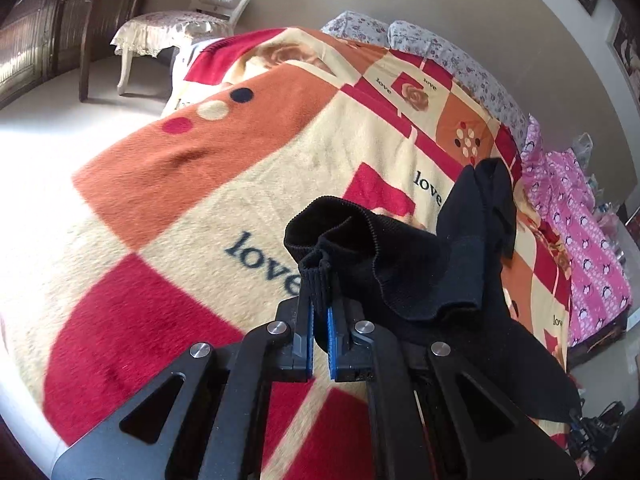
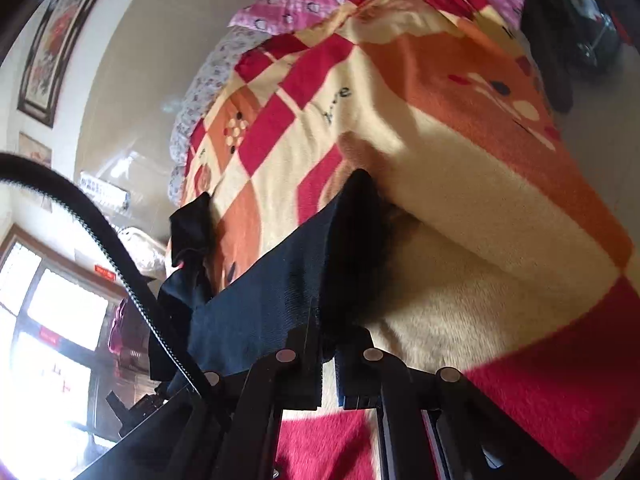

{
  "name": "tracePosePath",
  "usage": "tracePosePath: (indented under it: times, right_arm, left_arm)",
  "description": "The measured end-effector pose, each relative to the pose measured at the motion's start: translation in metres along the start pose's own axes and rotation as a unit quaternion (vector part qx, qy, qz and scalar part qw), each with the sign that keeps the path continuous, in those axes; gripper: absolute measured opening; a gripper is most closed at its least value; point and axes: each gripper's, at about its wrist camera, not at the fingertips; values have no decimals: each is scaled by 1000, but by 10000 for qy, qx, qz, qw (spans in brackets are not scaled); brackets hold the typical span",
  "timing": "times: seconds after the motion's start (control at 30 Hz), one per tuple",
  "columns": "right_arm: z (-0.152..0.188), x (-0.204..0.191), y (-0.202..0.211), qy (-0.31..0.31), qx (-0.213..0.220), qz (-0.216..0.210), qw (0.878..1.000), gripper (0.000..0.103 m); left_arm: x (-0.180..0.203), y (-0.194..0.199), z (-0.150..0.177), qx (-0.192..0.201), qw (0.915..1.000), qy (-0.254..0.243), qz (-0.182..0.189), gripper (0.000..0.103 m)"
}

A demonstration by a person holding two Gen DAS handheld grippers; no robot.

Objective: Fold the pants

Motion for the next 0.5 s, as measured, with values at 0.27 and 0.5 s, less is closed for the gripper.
tracePosePath:
  times: [0.27,0.5]
  right_arm:
    - [35,9,-13,-105,-938,-157,9954,4]
    - [9,-23,7,825,9,1713,9818,8]
  left_arm:
    - [-64,48,27,-3,9990,438,-81,4]
    - [-94,51,18,300,9918,996,-740,11]
Point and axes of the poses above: each gripper's, at about its wrist camera, not at the fingertips, and y roughly against the way its jaws point, x to its right, z to its underside, and after that the axes turned 1 degree about -z, right-handed
